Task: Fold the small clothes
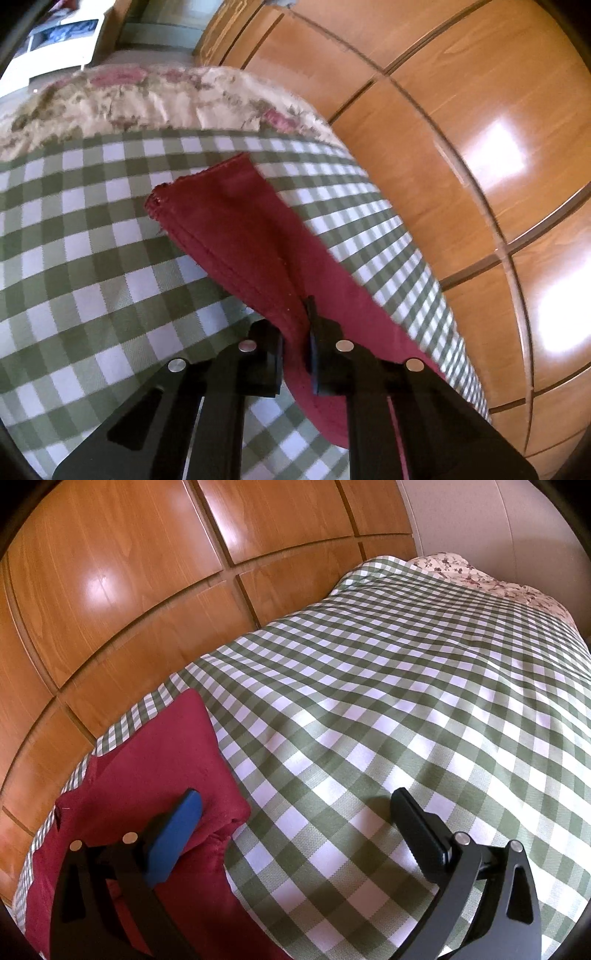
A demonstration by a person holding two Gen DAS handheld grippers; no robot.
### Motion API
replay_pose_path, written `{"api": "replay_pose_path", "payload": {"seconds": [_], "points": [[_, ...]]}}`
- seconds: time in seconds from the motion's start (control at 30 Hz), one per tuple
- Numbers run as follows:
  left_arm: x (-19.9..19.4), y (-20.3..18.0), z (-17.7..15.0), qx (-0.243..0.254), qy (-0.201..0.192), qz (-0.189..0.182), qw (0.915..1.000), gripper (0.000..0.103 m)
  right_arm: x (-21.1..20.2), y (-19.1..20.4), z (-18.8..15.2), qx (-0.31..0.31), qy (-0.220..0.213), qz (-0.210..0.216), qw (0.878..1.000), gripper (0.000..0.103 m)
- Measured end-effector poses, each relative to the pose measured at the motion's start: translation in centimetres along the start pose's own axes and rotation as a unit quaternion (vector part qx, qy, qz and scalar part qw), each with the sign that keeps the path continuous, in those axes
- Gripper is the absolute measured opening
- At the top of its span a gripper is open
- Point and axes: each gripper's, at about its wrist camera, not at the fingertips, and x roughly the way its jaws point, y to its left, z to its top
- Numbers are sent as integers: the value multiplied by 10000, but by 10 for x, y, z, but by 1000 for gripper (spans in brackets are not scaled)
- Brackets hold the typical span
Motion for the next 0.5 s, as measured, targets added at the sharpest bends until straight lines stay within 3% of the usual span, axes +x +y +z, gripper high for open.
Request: {"api": "replay_pose_path", "payload": {"seconds": [0.17, 0.23, 0.37, 0.5], "points": [[-30, -31, -2, 252, -494, -270, 9981, 10, 0, 0, 0, 4, 2, -1, 10000, 101], [-44, -51, -7, 602, -728, -415, 9947, 10, 1, 1, -1, 1, 15, -2, 10000, 101], [-65, -95, -24, 1336, -921, -757, 9838, 10, 1, 1, -1, 4, 14, 0, 10000, 101], [-76, -135, -49, 1886, -850, -1162, 9715, 10, 2, 1, -3, 12, 22, 13, 10000, 101]]}}
